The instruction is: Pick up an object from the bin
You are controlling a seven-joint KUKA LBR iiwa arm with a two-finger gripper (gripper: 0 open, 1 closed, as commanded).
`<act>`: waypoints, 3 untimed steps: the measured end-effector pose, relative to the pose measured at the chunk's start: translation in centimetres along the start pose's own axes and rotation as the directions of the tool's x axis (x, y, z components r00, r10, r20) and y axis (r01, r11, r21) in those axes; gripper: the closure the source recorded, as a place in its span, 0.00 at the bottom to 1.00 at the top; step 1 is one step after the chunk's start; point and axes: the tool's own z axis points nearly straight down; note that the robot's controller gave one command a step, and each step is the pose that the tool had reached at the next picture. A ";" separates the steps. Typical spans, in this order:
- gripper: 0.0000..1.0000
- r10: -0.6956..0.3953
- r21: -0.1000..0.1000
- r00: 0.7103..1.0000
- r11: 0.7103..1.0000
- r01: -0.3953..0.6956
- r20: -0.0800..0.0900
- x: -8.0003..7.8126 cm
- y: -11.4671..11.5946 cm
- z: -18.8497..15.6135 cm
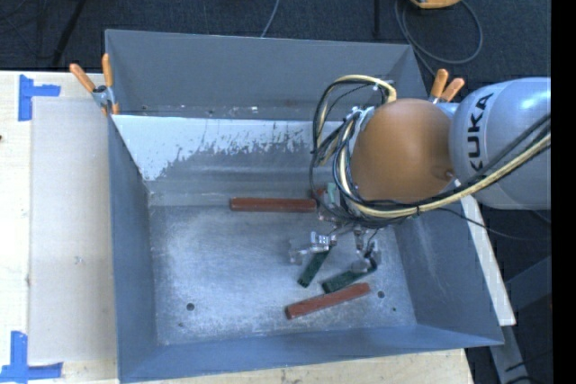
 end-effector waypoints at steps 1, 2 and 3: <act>0.00 -0.649 0.004 0.760 0.760 0.649 -0.001 0.5 -0.3 -3.1; 0.00 -0.865 -0.001 0.502 0.502 0.865 0.002 1.4 4.2 -1.2; 0.00 -0.947 0.001 0.322 0.322 0.947 0.000 1.3 3.1 -2.8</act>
Offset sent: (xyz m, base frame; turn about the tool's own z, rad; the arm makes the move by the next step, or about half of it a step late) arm 0.0025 -0.0064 0.0313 -0.7099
